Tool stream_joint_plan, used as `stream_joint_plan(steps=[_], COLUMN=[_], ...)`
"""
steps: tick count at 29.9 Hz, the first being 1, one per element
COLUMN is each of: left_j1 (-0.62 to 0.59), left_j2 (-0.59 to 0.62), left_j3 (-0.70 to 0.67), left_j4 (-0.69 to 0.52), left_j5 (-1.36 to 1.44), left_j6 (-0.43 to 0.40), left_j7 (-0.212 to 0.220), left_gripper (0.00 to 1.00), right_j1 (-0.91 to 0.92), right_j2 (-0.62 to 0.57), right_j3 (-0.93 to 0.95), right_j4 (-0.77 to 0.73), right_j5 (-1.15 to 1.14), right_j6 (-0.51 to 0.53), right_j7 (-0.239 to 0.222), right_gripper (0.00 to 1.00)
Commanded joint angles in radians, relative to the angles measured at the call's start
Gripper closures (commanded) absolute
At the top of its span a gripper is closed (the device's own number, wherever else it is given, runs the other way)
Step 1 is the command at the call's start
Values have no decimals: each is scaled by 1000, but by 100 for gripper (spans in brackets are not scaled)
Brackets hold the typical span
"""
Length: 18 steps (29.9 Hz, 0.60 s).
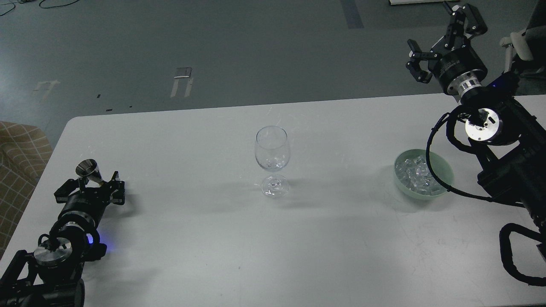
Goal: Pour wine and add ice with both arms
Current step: 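Close the left gripper around the metal jigger, then lift the jigger upright with the left gripper toward the wine glass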
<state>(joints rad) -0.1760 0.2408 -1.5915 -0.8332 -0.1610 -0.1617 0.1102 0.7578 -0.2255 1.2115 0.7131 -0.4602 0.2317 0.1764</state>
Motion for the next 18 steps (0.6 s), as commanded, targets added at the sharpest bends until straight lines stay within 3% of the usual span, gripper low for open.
stream_joint_plan(steps=[1,18], left_j1=[-7,-10], left_j2=[0,-2], left_j3=[-1,-1], left_j4=[5,6], left_j5=[0,-2], left_j6=[-1,-28], left_j7=[-1,0], left_gripper=[46,57], right_j1=[0,2], right_j2=[0,-3], right_j3=[0,0], right_j4=[0,0], right_j5=[0,0], right_j6=[0,0], right_j7=[0,0], right_gripper=[0,0])
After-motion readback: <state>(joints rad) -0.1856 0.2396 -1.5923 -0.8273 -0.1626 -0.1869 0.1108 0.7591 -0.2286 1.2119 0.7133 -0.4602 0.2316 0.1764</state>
